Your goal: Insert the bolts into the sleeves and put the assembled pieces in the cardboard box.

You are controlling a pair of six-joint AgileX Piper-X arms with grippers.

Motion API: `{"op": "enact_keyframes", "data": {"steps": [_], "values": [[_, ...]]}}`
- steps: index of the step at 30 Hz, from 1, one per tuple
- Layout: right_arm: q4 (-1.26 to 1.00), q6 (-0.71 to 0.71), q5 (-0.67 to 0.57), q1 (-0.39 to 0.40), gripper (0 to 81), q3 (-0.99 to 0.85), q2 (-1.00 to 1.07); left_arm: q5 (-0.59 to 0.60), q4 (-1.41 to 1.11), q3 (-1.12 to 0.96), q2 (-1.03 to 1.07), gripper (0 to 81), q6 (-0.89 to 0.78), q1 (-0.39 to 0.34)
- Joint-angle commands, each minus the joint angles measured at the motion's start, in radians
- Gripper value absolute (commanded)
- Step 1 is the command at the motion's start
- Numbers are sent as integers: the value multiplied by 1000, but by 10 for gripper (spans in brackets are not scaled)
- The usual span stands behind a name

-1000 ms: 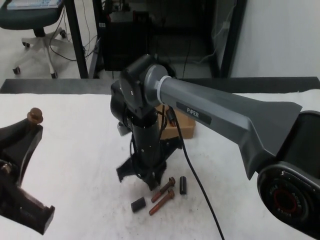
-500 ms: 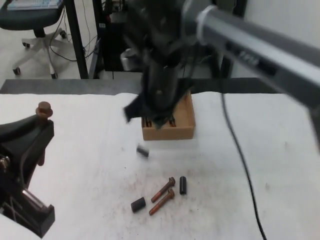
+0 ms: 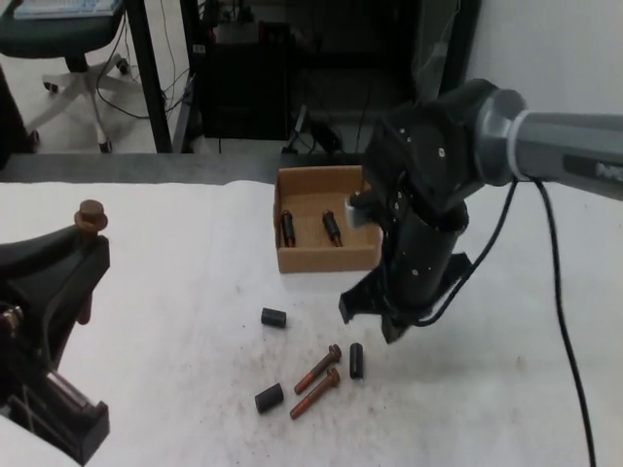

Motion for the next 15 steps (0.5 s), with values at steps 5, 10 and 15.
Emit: {"op": "enact_keyframes", "data": {"steps": [5,10,15], "values": [[-138,-188,-155,37,48,-8,-23,3,-13,-12,40,3,-8,-3],[-233,-250,-130,72,340,-37,-19,3,-13,-12,40,3,-8,-3],[-262,-333,-102,83,305,-100,25,3,-13,-12,40,3,-8,-3]]}}
